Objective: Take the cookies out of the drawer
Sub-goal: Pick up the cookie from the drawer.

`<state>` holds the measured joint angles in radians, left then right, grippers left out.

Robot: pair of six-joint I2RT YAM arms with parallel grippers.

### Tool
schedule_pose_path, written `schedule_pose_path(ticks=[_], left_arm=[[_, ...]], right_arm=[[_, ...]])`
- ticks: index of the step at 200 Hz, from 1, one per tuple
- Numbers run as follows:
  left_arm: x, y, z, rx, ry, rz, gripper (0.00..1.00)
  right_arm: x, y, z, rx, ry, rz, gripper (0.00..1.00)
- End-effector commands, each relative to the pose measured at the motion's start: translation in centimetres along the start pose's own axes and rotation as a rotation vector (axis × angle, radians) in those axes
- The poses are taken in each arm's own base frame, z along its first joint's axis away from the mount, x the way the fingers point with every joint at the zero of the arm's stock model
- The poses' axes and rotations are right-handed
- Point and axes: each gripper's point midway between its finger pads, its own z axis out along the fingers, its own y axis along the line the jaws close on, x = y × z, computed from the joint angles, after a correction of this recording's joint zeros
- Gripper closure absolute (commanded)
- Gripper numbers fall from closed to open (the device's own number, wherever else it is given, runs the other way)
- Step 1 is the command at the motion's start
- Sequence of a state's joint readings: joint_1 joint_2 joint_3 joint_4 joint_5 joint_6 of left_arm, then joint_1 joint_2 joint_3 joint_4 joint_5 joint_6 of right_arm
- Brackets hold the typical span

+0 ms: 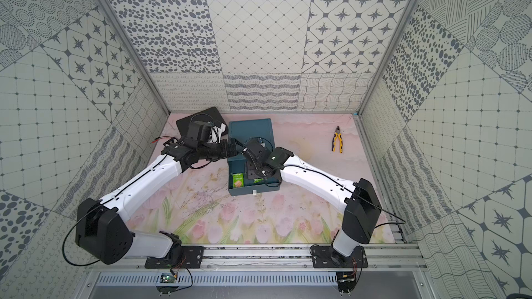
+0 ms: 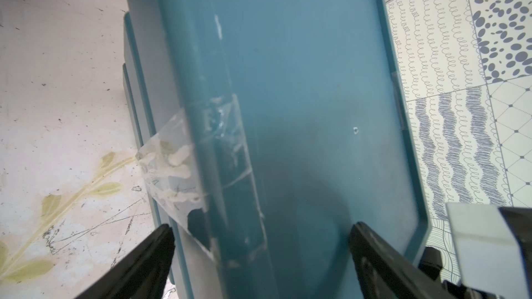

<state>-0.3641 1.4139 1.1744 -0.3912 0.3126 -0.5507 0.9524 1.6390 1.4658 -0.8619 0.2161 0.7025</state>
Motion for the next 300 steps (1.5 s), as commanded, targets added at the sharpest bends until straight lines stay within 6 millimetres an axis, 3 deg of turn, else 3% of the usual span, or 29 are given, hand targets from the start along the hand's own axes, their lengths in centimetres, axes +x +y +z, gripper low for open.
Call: schedule_pose_path(ticks=[1, 48, 91, 134, 228, 255, 283, 300], left_arm=[[-0.4, -0.6, -0.2, 0.029, -0.013, 0.007, 0.02], [-0.6, -0.7, -0.8, 0.020, -0.023, 0.019, 0.01], [-0.9, -1.0, -1.4, 0.023, -0.037, 0.021, 0.01], [-1.1, -1.5, -2.1, 0.032, -0.049, 0.017, 0.01], [-1.6, -1.5, -4.1, -0.004, -0.100, 0.034, 0.01], [-1.5, -1.4, -5.1, -0.031, -0.099, 0.036, 0.01], [-2.0, -3.1, -6.9, 0.006, -0.110, 0.064, 0.01], [-2.3, -4.8, -8.1, 0.051, -0.133, 0.083, 0.01]], right_arm=[[-0.8, 0.5, 0.5, 0.017, -0.031, -0.010, 0.30], [-0.7, 0.6, 0.7, 0.045, -0.049, -0.044, 0.49], [-1.1, 0.9, -0.6, 0.033, -0.083, -0.065, 0.74], [-1.3, 1.2, -2.3, -0.002, -0.116, -0.079, 0.88], [-1.6, 2.0, -7.3, -0.178, -0.187, -0.069, 0.93], [-2.5, 2.1, -9.6, -0.227, -0.241, -0.055, 0.92], [-4.2, 1.7, -12.1, -0.269, -0.307, -0.036, 0.93], [-5.2, 0.3, -13.1, -0.293, -0.321, -0.015, 0.93]])
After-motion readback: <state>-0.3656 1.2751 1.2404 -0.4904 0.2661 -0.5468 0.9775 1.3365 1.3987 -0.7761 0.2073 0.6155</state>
